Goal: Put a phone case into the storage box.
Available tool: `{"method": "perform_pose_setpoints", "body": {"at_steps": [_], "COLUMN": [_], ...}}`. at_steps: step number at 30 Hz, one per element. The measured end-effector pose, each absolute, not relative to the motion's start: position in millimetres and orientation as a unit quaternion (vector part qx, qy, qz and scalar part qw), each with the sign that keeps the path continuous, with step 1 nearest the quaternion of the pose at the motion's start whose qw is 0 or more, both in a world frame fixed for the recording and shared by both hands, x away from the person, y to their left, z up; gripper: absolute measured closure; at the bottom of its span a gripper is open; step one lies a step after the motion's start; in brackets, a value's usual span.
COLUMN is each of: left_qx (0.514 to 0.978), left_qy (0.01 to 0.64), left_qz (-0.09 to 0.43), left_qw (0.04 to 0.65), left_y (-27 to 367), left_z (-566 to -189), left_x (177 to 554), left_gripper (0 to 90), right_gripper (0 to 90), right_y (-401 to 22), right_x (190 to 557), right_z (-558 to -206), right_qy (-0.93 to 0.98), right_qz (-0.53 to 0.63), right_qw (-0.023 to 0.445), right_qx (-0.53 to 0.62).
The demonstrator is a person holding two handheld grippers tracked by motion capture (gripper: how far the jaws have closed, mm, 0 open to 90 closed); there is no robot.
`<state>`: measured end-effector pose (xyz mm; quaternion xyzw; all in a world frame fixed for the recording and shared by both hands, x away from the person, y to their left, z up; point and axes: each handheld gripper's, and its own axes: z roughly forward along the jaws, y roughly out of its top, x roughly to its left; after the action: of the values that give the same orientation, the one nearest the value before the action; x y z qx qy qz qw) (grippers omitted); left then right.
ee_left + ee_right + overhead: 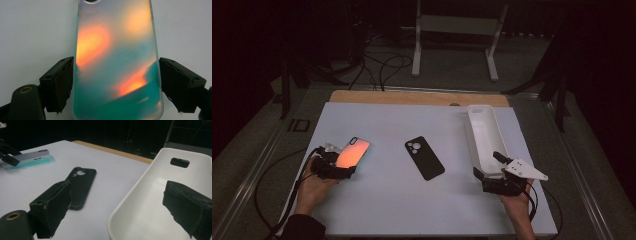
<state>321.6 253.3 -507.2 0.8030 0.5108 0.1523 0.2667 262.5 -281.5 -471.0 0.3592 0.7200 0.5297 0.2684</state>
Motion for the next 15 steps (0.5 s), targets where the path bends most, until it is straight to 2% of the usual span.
{"method": "perform_pose_setpoints", "body": {"at_steps": [15], "left_qx": [0.799], "left_qy": [0.469], "left_qz": [0.197], "left_qw": [0.321], "left_y": [227], "left_z": [-472], "left_x": [304], "left_gripper": [17.2], "right_gripper": [8.0], "right_y": [-281], "right_x": [263], "right_z": [-468], "right_qy": [0.719], "right_qz": [0.535], "right_qw": [0.261], "right_qx": [0.359]}}
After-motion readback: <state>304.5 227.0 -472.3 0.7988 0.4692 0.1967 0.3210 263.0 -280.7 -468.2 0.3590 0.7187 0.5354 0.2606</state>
